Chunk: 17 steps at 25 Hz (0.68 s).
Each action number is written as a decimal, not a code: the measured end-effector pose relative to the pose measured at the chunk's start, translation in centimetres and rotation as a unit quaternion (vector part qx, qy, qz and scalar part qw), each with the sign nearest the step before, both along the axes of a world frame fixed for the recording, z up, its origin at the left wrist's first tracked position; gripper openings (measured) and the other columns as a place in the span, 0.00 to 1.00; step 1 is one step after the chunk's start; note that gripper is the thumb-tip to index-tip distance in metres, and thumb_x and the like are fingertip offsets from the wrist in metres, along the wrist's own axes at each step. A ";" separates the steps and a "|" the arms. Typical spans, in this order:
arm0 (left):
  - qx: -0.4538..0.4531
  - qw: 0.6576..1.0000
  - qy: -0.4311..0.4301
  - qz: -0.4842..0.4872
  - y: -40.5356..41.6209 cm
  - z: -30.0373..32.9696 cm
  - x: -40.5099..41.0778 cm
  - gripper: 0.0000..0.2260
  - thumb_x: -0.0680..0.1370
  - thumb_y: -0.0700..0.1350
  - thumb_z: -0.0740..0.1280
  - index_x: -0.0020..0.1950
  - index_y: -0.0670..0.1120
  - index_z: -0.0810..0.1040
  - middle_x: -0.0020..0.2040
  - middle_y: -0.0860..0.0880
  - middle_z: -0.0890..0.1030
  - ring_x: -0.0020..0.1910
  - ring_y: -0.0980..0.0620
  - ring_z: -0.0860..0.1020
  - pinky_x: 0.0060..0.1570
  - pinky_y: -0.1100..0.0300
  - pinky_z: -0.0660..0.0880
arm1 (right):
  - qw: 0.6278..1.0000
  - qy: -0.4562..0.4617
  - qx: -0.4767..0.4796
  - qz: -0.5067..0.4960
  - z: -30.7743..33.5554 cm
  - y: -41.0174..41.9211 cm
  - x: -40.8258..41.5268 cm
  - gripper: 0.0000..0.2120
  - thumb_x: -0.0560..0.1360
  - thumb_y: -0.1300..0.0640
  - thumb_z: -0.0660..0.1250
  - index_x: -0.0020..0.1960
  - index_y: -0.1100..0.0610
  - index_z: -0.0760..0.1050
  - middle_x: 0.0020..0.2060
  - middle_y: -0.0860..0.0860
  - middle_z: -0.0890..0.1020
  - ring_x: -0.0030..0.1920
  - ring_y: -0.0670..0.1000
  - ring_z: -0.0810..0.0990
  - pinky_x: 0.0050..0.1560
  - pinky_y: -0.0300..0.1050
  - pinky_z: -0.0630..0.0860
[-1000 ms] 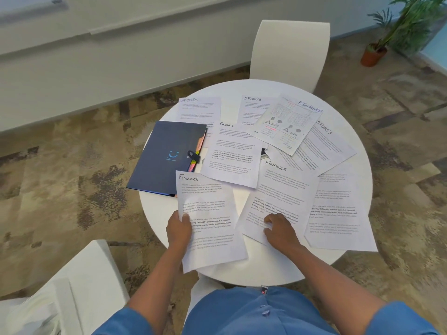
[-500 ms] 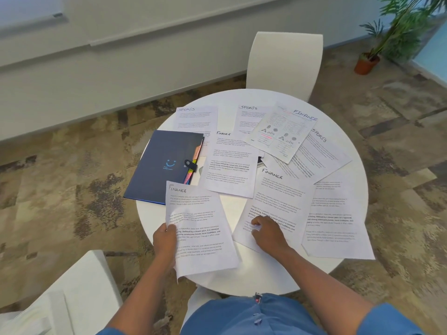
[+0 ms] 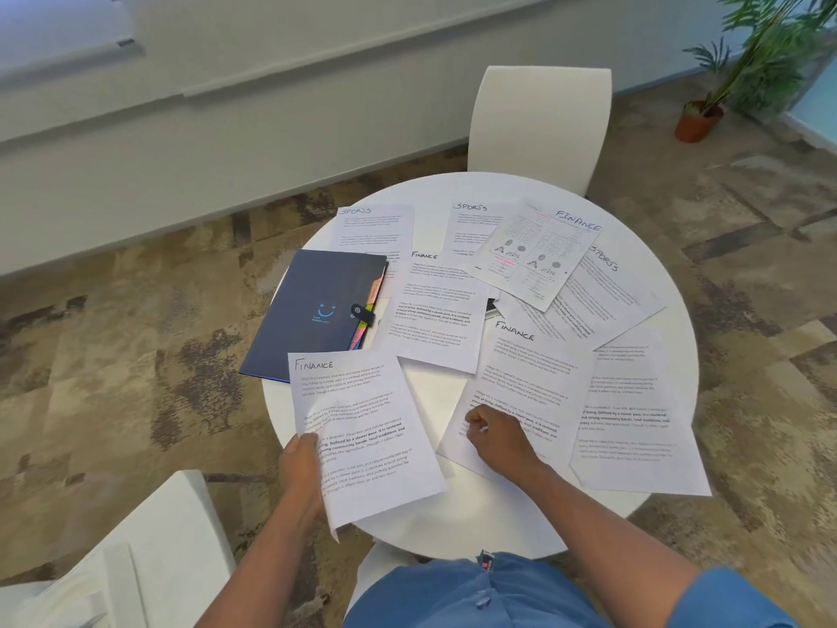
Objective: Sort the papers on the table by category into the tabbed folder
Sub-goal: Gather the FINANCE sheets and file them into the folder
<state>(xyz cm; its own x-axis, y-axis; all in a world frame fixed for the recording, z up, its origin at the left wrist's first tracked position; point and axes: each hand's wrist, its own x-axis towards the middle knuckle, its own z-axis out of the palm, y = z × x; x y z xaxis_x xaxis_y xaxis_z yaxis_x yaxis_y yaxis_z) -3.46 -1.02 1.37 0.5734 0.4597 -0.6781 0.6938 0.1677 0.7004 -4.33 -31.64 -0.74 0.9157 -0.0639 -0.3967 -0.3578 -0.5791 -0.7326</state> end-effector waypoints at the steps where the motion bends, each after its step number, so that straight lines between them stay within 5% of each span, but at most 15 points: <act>1: 0.002 1.000 -0.002 0.002 0.0 0.2 -0.1 0.04 0.78 0.40 0.62 0.46 0.42 0.75 0.36 0.43 0.78 0.32 0.45 0.77 0.33 0.56 0.74 | 1.000 0.002 0.003 0.000 0.1 0.0 0.0 0.08 0.77 0.60 0.64 0.54 0.57 0.79 0.50 0.49 0.83 0.51 0.50 0.79 0.53 0.42 0.74; 13: -0.017 0.998 -0.030 0.051 0.1 2.0 -1.8 0.04 0.80 0.38 0.61 0.46 0.42 0.75 0.35 0.44 0.77 0.31 0.47 0.74 0.32 0.58 0.73 | 0.999 0.033 0.038 0.011 0.9 0.6 0.1 0.06 0.77 0.57 0.65 0.52 0.53 0.79 0.44 0.47 0.81 0.46 0.48 0.79 0.46 0.40 0.73; 17: -0.036 0.997 -0.038 0.053 0.1 2.0 -2.0 0.05 0.79 0.38 0.62 0.43 0.43 0.74 0.35 0.44 0.76 0.31 0.47 0.74 0.33 0.56 0.73 | 0.994 0.044 0.104 0.004 1.8 1.3 0.2 0.06 0.77 0.56 0.64 0.47 0.55 0.79 0.43 0.50 0.84 0.45 0.50 0.83 0.49 0.47 0.80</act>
<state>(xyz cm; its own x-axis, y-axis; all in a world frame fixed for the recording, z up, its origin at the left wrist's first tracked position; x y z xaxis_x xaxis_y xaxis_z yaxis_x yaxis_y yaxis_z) -5.42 -0.91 3.37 0.5751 0.4720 -0.6682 0.6157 0.2881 0.7334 -4.17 -30.38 1.06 0.8768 0.0357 -0.4795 -0.4216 -0.4224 -0.8024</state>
